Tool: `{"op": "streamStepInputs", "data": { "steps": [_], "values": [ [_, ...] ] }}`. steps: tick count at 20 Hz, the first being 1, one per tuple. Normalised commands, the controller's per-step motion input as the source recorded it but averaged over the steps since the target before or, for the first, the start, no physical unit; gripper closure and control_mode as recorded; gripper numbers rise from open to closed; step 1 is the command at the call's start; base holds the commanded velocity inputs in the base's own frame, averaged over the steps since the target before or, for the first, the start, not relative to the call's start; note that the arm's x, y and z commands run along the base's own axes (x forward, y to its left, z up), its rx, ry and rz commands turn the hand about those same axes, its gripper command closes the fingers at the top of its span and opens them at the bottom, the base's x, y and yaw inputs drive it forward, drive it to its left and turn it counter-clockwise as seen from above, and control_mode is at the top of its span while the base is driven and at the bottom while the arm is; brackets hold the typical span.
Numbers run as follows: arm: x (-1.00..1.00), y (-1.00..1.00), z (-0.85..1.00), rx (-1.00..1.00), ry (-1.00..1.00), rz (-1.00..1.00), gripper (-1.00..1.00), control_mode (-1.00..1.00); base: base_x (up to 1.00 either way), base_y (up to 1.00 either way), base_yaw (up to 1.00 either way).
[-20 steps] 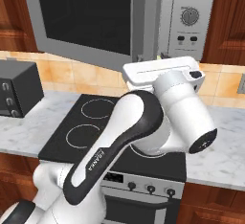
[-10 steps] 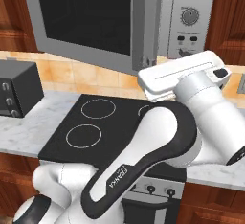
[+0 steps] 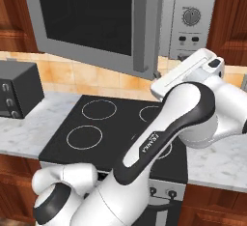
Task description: Open the microwave door.
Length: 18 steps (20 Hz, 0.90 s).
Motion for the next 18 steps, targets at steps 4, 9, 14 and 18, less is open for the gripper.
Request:
{"op": "streamStepInputs", "data": {
  "steps": [4, 9, 14, 18],
  "values": [
    [0.74, -0.33, -0.15, -0.15, -0.12, 0.05, -1.0, -1.0, 0.0, 0.0, 0.0],
    [0.79, -0.24, -0.05, -0.07, -0.16, 0.08, -1.0, -1.0, 0.0, 0.0, 0.0],
    [0.88, -0.11, -0.05, -0.04, -0.16, 0.07, -1.0, -1.0, 0.0, 0.0, 0.0],
    [0.37, 0.0, 0.0, -0.01, -0.11, 0.11, -1.0, -1.0, 0.0, 0.0, 0.0]
  ]
}}
